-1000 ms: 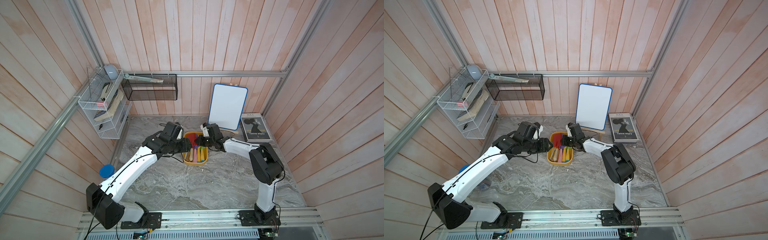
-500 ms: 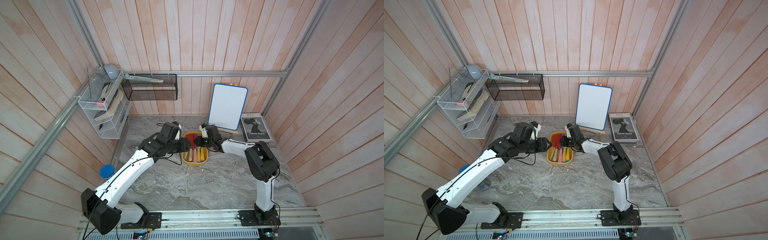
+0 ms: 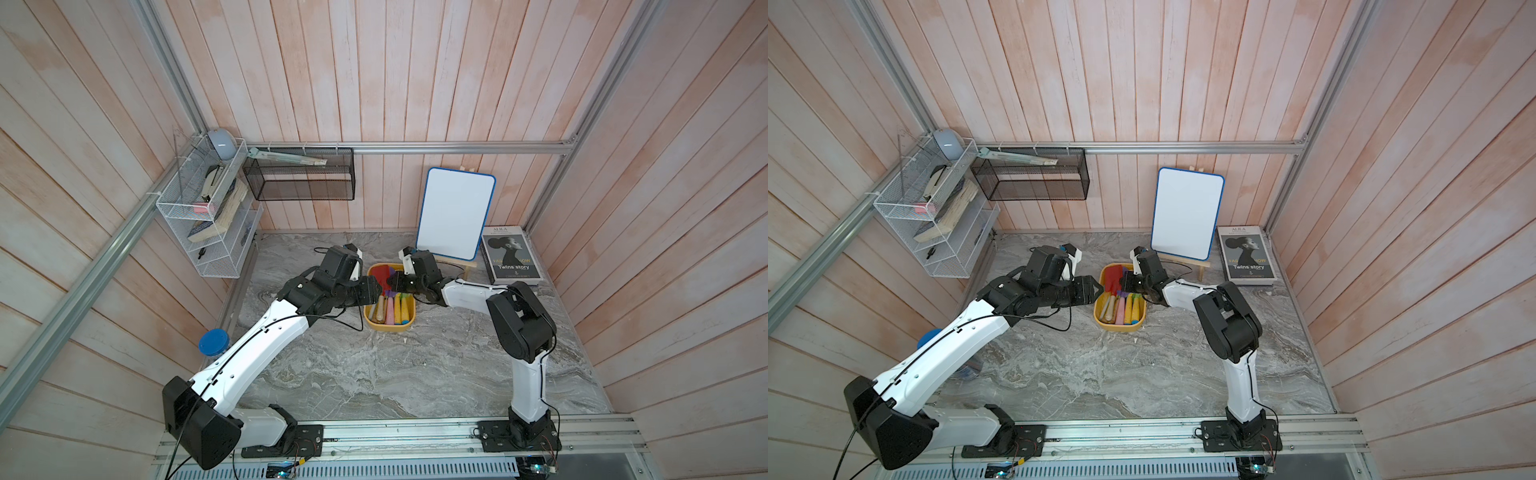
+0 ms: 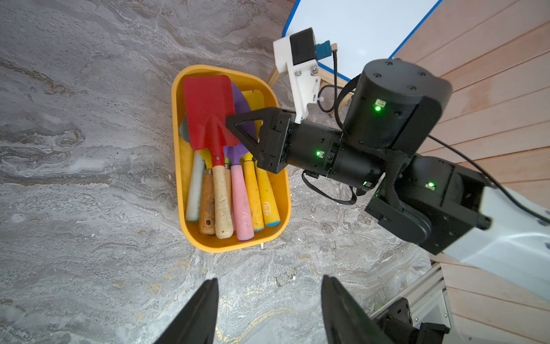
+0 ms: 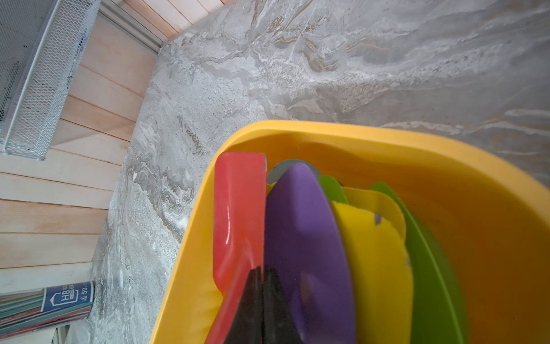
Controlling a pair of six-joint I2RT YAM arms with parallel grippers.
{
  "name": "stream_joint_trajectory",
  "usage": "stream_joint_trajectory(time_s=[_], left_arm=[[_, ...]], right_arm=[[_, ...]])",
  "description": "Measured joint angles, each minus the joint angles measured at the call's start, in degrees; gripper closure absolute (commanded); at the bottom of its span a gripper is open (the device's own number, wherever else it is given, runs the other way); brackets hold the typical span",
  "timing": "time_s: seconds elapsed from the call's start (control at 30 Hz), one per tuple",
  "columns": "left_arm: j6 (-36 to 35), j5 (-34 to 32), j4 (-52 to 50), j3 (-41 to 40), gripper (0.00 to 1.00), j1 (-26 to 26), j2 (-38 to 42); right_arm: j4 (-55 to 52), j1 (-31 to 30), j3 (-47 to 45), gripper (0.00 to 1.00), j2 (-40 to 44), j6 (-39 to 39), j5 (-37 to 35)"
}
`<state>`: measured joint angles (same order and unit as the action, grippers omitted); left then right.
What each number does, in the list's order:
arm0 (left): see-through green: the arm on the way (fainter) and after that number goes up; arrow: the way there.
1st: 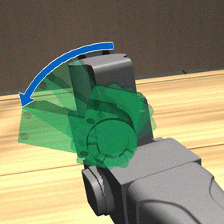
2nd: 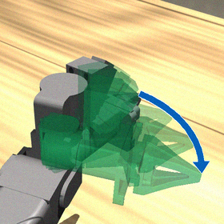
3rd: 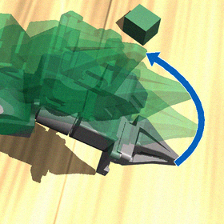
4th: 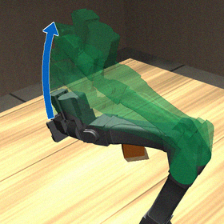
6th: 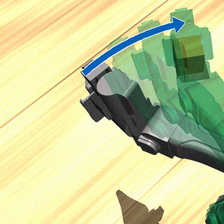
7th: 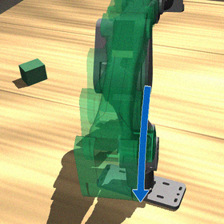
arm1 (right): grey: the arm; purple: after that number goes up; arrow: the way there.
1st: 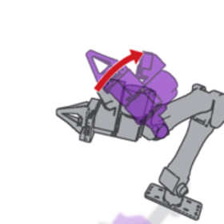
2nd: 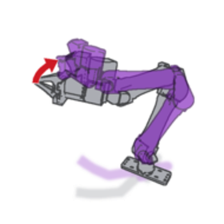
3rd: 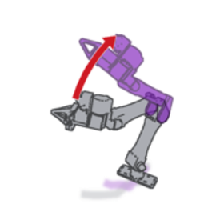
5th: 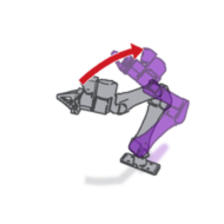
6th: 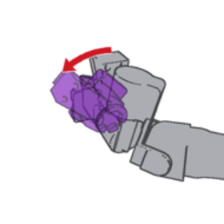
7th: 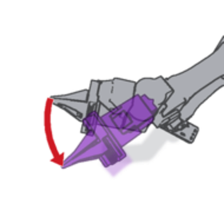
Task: Put the shovel into the storage box
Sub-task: Place the shovel in the storage box.
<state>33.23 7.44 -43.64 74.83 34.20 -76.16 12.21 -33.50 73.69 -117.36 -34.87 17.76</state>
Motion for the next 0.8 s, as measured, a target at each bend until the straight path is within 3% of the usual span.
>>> stream_joint_trajectory(time_s=[0.23, 0.8], left_arm=[[-0.04, 0.00, 0.00, -0.07, 0.40, 0.00, 0.00], [-0.02, -0.04, 1.05, -0.48, 0.40, 0.00, 1.07]], right_arm=[[2.16, 0.07, -1.70, 1.00, -0.07, 0.02, -0.17], [2.01, 0.11, -3.19, 0.66, 1.46, 0.44, -1.55]])
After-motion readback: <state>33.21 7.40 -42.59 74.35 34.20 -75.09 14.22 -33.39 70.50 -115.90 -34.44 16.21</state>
